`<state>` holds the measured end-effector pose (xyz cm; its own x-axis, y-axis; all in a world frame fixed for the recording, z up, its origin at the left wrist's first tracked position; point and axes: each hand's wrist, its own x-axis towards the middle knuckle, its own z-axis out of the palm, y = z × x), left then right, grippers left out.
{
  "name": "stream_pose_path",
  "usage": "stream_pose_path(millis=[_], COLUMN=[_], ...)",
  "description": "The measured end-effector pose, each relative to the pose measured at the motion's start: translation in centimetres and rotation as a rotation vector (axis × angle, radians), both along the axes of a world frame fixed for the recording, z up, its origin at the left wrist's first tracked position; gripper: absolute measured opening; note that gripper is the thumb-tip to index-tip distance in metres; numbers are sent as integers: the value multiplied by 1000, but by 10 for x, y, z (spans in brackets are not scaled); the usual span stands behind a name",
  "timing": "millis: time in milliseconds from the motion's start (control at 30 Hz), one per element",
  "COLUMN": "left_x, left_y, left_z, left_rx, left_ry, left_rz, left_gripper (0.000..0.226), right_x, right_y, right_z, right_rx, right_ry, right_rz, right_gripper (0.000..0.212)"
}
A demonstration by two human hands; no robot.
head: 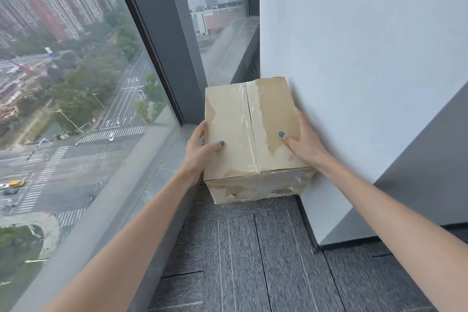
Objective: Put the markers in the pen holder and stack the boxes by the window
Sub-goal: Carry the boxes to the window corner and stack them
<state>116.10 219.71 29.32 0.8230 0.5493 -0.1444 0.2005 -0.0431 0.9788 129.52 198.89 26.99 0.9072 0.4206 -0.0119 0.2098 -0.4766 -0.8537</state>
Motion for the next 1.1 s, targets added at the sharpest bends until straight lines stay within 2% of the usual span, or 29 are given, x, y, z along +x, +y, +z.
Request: stream_pose_path(millis=[233, 367, 500, 600, 700, 800, 900, 1000, 1100], left_x=[15, 10, -2, -15, -27, -30, -29, -26, -21], left_y=[12, 17, 20, 13, 8, 4, 3, 0, -8], left_z=[-38, -38, -26, -22, -32, -45, -59, -66, -69], left_rx=[-9, 80, 258, 336, 431, 463, 492, 500, 460], left_ry=[-12, 8, 118, 169, 226, 255, 117, 77, 39], left_rz=[-12, -147, -316, -396, -457, -436, -347, -255, -198], left_gripper=[68, 69, 85, 97, 120, 125, 112, 103, 97], right_x=[17, 10, -7, -25, -35, -39, -42, -40, -34], right_y=[12, 10, 5, 1, -8, -16, -15, -10, -10], right_z=[-17, -14, -6, -1, 5, 2, -8, -12, -9], right_rx=[-78, -179, -224, -273, -437, -536, -484, -436, -446], right_ry=[-60, -152, -116, -89, -105, -103, -102, -143, -189], right_rz=[-38, -83, -121, -7, 146, 151, 66, 64, 36], right_gripper=[77, 69, 89, 113, 117, 121, 113, 94, 88])
